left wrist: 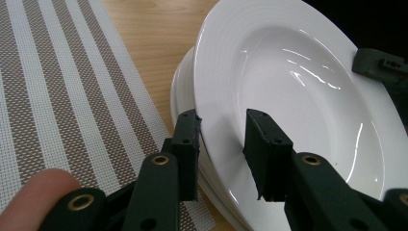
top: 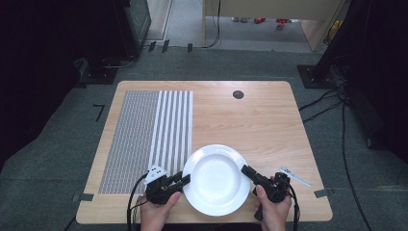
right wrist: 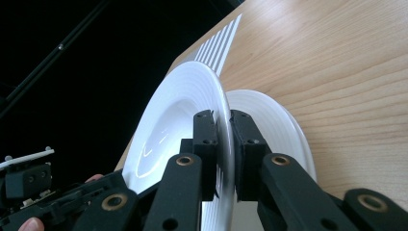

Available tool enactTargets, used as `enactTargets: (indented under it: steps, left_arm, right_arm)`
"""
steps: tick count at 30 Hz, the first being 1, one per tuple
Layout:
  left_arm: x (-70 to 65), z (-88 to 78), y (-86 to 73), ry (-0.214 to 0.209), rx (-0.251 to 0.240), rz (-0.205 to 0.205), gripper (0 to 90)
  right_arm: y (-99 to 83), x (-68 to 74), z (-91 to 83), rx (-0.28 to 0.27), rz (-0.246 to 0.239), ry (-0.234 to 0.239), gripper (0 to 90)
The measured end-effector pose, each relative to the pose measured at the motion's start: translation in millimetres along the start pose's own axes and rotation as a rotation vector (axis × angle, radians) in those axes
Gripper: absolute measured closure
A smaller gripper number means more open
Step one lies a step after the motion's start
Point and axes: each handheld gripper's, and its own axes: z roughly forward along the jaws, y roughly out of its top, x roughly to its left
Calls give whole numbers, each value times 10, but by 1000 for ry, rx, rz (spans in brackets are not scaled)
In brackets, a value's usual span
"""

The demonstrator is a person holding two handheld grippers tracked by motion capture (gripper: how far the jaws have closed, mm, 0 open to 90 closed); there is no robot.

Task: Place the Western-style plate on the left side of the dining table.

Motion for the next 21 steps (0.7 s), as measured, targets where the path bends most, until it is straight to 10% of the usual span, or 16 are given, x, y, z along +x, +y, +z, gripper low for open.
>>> enactTargets:
  steps: [21]
  left_arm:
    - [221, -290, 340, -48, -59, -70, 757]
  right_arm:
    - [83, 297, 144, 8, 4, 56, 831]
